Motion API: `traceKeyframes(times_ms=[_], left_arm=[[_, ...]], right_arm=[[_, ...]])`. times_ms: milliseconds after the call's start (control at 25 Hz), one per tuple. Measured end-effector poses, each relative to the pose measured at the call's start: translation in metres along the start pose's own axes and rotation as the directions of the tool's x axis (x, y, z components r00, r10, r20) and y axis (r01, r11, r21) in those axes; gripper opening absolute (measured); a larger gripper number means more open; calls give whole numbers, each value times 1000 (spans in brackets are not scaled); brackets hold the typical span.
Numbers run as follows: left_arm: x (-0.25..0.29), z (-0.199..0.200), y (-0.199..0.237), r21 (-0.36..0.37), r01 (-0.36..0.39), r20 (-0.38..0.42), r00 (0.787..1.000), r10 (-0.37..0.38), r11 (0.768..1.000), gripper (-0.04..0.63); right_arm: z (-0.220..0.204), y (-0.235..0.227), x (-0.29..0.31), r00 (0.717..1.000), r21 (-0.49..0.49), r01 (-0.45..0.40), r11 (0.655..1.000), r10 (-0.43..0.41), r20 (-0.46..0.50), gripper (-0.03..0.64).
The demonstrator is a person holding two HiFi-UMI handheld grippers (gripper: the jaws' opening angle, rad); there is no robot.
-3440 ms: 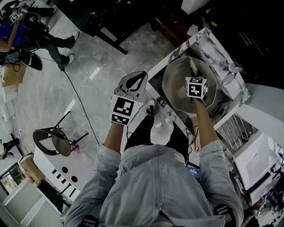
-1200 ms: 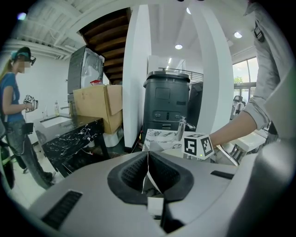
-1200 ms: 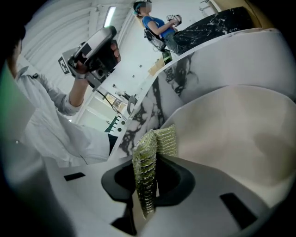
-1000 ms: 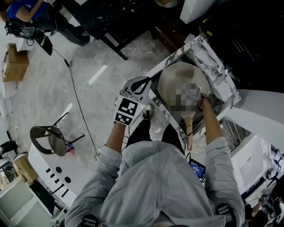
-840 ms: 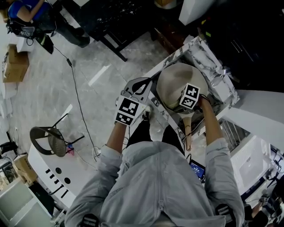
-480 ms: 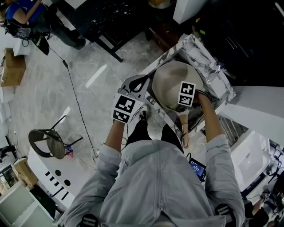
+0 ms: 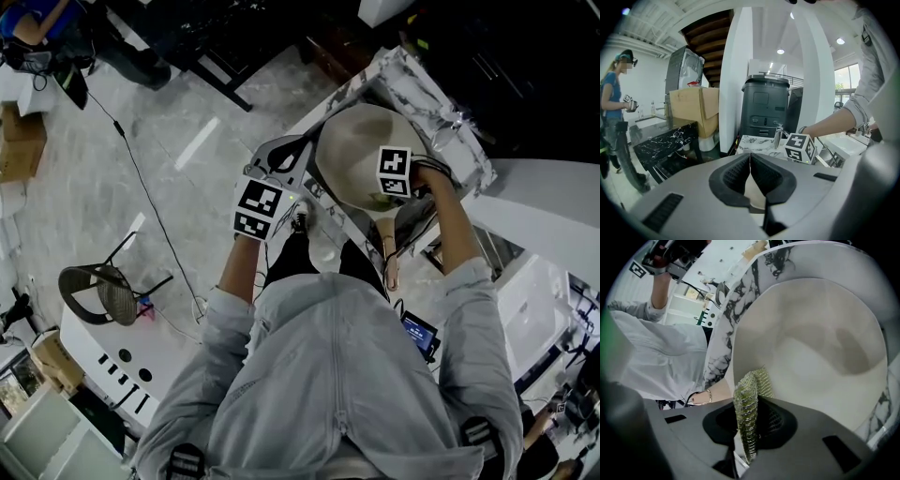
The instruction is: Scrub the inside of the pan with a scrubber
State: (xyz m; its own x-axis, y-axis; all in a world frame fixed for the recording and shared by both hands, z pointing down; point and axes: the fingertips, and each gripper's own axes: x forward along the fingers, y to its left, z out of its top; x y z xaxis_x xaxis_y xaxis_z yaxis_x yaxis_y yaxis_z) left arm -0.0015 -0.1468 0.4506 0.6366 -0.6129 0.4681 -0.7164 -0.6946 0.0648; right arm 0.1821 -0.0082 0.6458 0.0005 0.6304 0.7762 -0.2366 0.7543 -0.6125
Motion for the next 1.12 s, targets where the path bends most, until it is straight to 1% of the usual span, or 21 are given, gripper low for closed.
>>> traceKeyframes(times_ms=[120, 240, 360, 480, 560, 640, 720, 800, 880, 960, 1120], left_arm=[[0, -2, -3, 3, 4, 0, 1000, -4, 1000, 23], [1, -5, -7, 6, 10, -5, 1000, -10, 1000, 23], [0, -5, -9, 11, 13, -4, 1000, -13, 1000, 23], [-5, -5, -9, 13, 10, -2, 1000, -10, 1000, 23], [-7, -6, -7, 12, 7, -2, 1000, -7, 1000, 23], [-8, -8, -5, 9, 4, -5, 1000, -4, 1000, 24], [-9, -10, -5, 3, 2, -9, 1000, -2, 1000, 23], [-7, -10, -5, 1, 3, -10, 1000, -3, 1000, 23], [-6, -9, -5, 2, 6, -11, 1000, -6, 1000, 23], [-6, -10, -6, 1, 7, -14, 1000, -7, 1000, 23], [-4, -12, -1, -4, 1, -20, 1000, -2, 1000, 23]], right_arm=[[-8, -12, 2, 997, 12, 61, 998, -60, -43, 83], [-17, -24, 5, 987, 13, 129, 992, -127, -101, 83], [-24, -37, 7, 971, 10, 192, 981, -188, -149, 83], [-27, -56, 7, 944, -4, 288, 958, -285, -167, 83], [-30, -73, 5, 915, -7, 371, 929, -366, -172, 83], [-32, -90, 2, 879, -9, 449, 893, -444, -173, 83], [-32, -105, -2, 839, -13, 522, 853, -516, -171, 83], [-31, -119, -7, 794, -21, 590, 807, -584, -171, 83], [-29, -131, -10, 753, -13, 644, 765, -637, -168, 83], [-25, -139, -9, 726, 19, 679, 734, -668, -163, 83], [-17, -158, -11, 689, 89, 724, 684, -710, -145, 83]])
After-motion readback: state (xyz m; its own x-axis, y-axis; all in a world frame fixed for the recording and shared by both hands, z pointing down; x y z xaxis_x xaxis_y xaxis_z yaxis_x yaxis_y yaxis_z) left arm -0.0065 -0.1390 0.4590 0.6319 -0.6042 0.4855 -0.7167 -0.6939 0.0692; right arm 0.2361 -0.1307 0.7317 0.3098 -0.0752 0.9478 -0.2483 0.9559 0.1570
